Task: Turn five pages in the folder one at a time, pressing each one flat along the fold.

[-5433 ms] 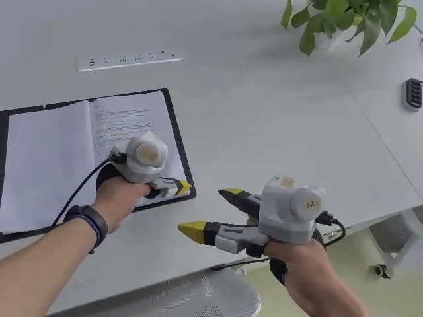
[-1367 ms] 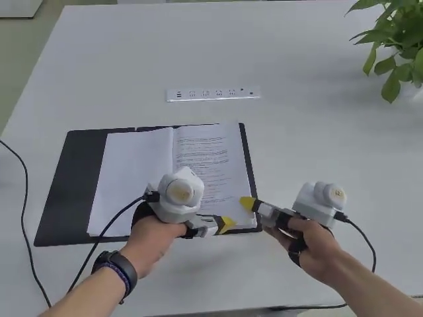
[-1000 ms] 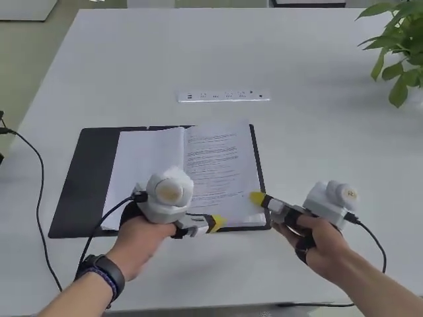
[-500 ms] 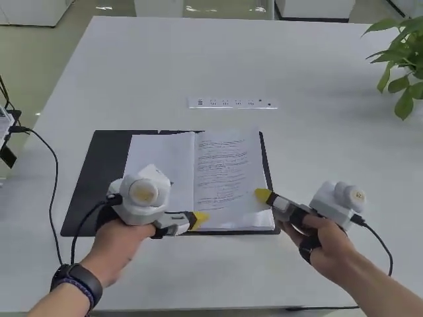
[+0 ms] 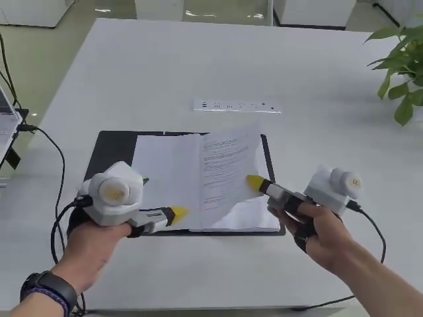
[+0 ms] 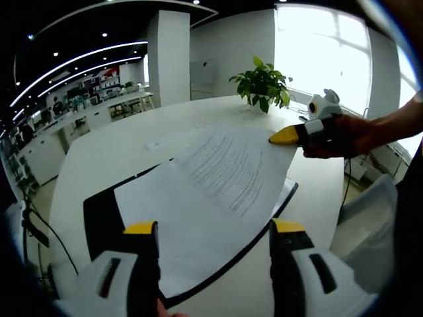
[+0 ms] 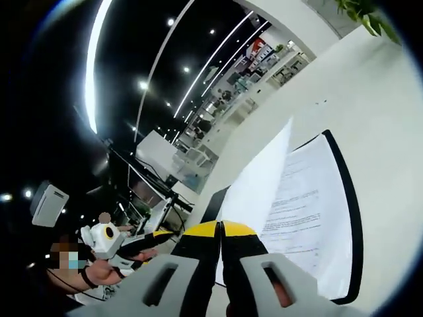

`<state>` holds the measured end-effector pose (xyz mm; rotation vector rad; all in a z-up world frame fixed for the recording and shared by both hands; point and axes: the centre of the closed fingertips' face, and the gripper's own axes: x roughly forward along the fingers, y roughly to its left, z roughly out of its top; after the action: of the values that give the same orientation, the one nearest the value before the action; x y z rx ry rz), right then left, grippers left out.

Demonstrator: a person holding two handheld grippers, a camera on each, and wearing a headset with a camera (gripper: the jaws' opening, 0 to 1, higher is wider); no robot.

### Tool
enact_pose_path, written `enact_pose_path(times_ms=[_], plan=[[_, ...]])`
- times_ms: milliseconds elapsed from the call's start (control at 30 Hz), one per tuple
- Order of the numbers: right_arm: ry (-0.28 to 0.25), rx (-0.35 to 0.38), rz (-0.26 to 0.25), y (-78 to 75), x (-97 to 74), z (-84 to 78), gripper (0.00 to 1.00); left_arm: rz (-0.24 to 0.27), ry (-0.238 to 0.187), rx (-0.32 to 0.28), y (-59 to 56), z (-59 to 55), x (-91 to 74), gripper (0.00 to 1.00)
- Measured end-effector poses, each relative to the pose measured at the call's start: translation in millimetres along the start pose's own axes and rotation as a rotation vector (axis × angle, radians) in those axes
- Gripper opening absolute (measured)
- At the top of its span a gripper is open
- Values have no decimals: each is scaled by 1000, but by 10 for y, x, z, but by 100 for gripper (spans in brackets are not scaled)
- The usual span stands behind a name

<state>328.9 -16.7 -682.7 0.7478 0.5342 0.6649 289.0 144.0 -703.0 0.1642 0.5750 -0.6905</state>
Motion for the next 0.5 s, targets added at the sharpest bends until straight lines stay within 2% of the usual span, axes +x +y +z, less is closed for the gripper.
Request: enact_pose_path(times_ms=[233,500], plan=[[46,-70,80,412,290,-61,0,33,-10,-27,194,-65,-152,68],[104,-100,140,692,591,-238,0,75,-21,-46,329,-95,-384,68]])
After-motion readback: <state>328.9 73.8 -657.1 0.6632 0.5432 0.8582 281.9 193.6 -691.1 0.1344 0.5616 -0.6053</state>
